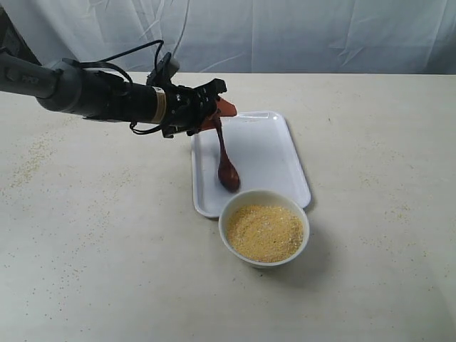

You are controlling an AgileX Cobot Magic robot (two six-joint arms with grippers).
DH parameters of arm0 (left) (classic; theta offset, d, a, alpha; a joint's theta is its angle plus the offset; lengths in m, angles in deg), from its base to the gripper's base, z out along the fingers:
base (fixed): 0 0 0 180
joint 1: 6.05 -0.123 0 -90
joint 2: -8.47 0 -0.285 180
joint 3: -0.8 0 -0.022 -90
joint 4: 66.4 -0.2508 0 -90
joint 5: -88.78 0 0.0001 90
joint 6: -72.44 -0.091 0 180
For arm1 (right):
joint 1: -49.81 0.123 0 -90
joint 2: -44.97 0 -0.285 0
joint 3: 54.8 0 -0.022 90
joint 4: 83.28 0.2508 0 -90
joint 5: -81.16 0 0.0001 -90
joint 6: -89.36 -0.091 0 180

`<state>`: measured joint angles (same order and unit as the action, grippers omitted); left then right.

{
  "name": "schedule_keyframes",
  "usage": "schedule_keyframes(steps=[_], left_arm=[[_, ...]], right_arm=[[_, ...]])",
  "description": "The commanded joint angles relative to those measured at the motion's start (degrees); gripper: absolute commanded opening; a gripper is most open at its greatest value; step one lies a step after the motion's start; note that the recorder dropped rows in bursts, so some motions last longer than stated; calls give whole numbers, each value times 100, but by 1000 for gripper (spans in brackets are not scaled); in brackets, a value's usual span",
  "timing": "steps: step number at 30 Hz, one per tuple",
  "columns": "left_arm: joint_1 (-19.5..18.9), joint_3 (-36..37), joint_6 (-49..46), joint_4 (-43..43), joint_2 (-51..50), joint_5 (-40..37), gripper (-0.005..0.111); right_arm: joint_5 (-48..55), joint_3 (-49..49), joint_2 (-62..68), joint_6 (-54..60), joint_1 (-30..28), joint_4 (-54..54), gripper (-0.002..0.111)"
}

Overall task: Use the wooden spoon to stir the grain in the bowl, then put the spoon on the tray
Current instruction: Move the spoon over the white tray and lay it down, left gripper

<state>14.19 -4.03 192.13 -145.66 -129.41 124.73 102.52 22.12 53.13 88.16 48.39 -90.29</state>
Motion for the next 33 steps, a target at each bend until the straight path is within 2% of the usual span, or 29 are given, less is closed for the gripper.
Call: schedule_keyframes(steps=[1, 15, 19, 22, 33], left_arm=[[-10, -28, 20, 1, 11, -139, 62], [-10, -28, -18, -1364, 11, -154, 62], [127, -28, -518, -1544, 11, 46, 62], [217, -28, -577, -2042, 11, -260, 62], [200, -28, -508, -2069, 235, -332, 62]], right_arm=[[-54, 30, -37, -2, -26, -4, 0], [-54, 30, -37, -2, -26, -4, 0], [-54, 30, -37, -2, -26, -4, 0], [-54, 30, -37, -2, -26, -4, 0], [-54, 30, -37, -2, -26, -4, 0]])
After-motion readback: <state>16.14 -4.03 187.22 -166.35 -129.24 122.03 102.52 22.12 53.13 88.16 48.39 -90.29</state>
